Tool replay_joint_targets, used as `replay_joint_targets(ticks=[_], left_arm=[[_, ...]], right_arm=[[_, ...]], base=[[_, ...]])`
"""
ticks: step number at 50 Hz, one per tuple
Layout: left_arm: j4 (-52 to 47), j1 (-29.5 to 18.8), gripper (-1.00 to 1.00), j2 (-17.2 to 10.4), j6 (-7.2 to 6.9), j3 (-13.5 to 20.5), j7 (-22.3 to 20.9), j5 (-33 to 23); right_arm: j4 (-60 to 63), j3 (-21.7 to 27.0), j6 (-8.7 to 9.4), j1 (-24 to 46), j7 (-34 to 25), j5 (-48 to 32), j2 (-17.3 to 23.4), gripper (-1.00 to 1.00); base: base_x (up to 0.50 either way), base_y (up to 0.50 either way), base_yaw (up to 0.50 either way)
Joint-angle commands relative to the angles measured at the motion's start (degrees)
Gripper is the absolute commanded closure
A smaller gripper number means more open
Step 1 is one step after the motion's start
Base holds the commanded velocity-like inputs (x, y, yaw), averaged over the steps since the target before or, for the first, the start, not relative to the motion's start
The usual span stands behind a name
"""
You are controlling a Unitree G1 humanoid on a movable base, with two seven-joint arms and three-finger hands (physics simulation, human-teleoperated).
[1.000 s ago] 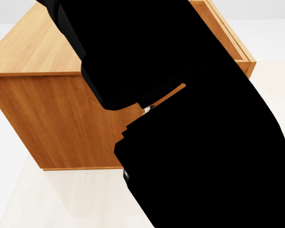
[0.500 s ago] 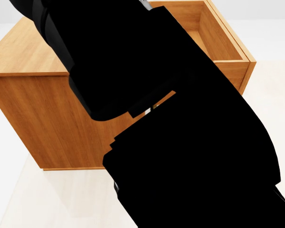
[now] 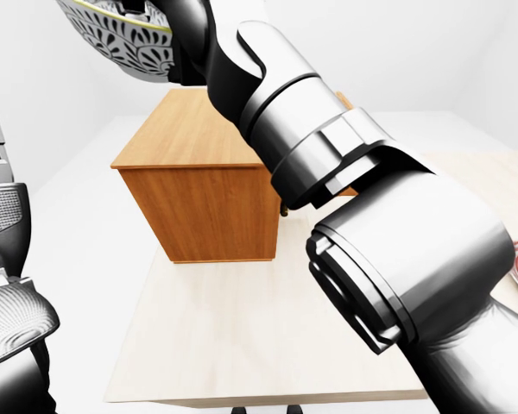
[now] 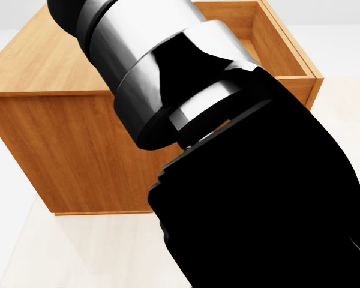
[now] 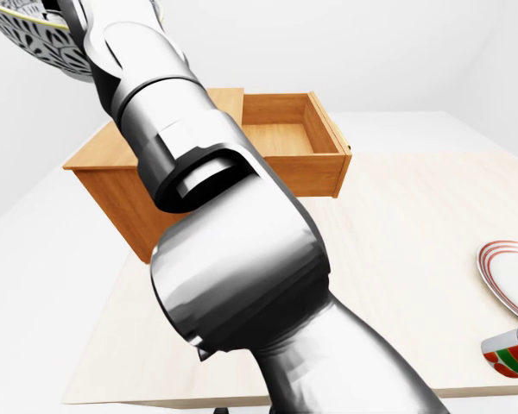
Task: Put the bowl on top of the cabinet.
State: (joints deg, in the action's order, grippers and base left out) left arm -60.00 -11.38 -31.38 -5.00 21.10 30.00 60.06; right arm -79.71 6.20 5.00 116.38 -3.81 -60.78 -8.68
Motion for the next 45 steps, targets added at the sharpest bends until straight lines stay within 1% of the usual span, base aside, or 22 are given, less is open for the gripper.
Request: replay_joint_targets(ticks=[1, 14, 19, 34, 40, 45], left_arm=[[0.0, 0.1, -1.00, -0.3, 0.00, -0.2, 0.0, 0.2], [0.0, 0.3, -1.00, -0.2, 0.00, -0.4, 0.0, -0.3], [0.0, 0.1, -1.00, -0.6, 0.00, -0.1, 0.0, 0.8], [0.0, 0.2, -1.00, 0.2, 0.00, -0.3, 0.0, -0.4], [0.0, 0.2, -1.00, -0.4, 0.00, -0.3, 0.0, 0.3], [0.0, 0.1, -1.00, -0.9, 0.00, -0.2, 0.0, 1.1]], right_arm=[[0.5, -0.1, 0.00, -1.6, 2.7, 0.2, 0.4, 0.96], [0.5, -0.7, 0.00, -3.2, 1.9, -1.0, -0.5, 0.97], [0.5, -0.6, 0.00, -3.7, 2.2, -1.0, -0.6, 0.96], [0.4, -1.0, 0.00, -4.2, 2.5, -2.0, -0.2, 0.97], [0.4, -1.6, 0.00, -4.7, 2.3, -3.1, -0.2, 0.97], [0.4, -1.2, 0.00, -4.8, 2.5, -3.2, -0.2, 0.97]], base=[[0.00, 0.00, 0.00], [0.00, 0.00, 0.00], [0.00, 0.00, 0.00], [0.00, 0.00, 0.00], [0.00, 0.00, 0.00], [0.00, 0.00, 0.00]])
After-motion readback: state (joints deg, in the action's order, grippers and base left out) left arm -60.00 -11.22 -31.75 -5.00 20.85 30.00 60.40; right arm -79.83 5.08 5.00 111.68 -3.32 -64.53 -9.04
